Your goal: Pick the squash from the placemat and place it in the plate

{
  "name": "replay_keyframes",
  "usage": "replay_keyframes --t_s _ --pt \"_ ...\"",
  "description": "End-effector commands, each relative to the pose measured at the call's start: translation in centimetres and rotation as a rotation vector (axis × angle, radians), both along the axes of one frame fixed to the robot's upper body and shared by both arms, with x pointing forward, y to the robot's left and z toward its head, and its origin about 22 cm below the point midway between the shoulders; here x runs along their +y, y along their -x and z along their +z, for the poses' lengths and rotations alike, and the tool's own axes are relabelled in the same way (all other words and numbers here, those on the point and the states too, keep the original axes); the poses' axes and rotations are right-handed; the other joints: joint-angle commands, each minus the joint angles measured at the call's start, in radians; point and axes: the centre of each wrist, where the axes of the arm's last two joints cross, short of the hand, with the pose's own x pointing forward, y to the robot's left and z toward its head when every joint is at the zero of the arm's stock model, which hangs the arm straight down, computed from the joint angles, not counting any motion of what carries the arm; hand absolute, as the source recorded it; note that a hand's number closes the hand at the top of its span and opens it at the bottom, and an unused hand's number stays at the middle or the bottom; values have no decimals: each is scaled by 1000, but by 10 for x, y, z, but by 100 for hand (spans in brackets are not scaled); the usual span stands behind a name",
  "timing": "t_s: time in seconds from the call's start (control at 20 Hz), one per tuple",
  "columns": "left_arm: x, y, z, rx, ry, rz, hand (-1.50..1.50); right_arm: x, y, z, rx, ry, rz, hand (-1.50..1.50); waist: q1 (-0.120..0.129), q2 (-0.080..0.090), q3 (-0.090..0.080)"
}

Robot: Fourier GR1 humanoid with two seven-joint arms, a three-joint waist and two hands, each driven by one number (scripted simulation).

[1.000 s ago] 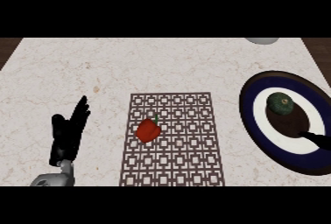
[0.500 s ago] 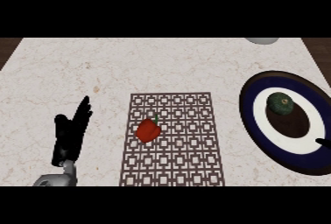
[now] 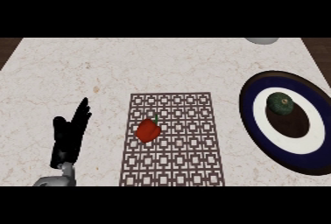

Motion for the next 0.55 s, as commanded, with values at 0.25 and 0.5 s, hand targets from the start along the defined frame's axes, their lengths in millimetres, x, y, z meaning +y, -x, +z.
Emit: replay_keyframes --t_s 0.25,0.5 --pt "-16 -8 -13 6 25 -5 0 -26 11 -19 7 2 -91 -150 1 1 0" --pt "2 -5 3 10 5 -7 0 -37 16 -12 46 47 -128 -150 1 1 0"
